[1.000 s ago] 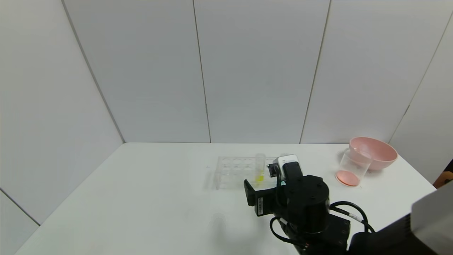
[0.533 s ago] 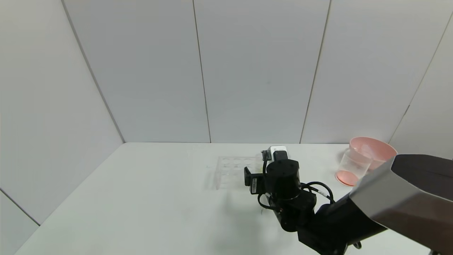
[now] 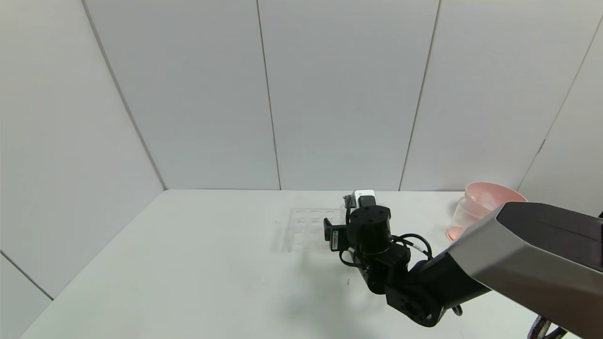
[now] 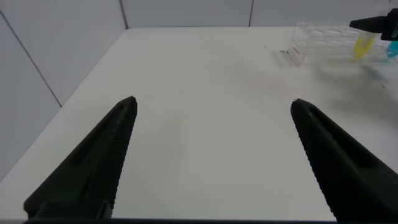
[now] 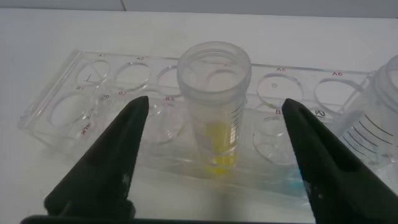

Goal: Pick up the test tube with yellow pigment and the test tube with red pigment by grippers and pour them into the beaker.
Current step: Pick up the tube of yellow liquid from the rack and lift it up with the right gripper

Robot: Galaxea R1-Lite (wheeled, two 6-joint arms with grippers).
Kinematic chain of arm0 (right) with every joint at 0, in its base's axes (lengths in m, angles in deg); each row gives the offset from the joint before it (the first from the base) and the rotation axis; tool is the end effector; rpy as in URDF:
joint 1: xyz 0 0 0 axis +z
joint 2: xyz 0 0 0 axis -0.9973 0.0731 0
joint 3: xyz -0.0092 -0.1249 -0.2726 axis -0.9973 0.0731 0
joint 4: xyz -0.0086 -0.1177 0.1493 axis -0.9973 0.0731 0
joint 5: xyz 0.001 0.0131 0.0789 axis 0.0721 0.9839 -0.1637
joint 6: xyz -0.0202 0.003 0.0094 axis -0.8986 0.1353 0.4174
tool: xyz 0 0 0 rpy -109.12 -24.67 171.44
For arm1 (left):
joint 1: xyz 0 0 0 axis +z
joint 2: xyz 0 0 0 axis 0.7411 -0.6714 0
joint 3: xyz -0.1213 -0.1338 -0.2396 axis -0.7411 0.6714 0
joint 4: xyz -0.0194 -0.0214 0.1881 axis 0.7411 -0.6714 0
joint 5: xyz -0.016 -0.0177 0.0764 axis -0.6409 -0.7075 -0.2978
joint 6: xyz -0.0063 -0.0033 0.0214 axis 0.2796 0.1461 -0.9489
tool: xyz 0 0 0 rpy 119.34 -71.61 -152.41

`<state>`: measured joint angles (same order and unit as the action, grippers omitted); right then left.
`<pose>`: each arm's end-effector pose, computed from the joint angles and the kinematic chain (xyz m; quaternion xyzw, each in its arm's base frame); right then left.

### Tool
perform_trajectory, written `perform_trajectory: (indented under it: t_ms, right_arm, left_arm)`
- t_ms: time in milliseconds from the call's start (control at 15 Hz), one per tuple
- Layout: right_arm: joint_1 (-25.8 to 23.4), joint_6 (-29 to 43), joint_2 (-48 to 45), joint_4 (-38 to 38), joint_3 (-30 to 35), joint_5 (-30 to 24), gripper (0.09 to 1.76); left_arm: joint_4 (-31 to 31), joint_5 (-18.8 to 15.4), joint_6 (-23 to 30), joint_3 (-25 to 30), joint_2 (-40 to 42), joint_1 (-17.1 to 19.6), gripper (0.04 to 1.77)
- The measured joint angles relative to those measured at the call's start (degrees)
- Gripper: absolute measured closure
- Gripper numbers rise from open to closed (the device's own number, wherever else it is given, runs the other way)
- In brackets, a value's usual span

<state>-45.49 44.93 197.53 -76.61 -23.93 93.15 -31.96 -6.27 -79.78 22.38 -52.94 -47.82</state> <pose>0.3357 0.2709 0.0588 0.0526 0.1309 0.0878 0.9861 -0.0228 0.0000 0.0754 -0.0014 -0.0004 0.0000 1.0000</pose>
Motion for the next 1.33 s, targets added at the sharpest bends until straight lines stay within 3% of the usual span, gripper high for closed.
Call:
perform_trajectory:
  t_ms: [200,400,467,1333]
  right_arm:
    - [-0.2,0.0,0.3,0.5,-0.4,0.0,0.78]
    - [-0.2,0.0,0.4,0.7,-0.4,0.0,1.07]
    - [-0.2,0.0,0.5,0.6,-0.5,-0.1,1.29]
    - [-1.0,-1.6,-7.2,4.4,-0.5,-0.6,1.33]
  left_arm:
    - [0.0,0.0,0.0,0.0,0.0,0.0,0.05]
    - [0.0,0.0,0.0,0.0,0.0,0.0,0.05]
    - [0.0,0.0,0.0,0.0,0.0,0.0,0.05]
    - [0.0,0.0,0.0,0.0,0.0,0.0,0.05]
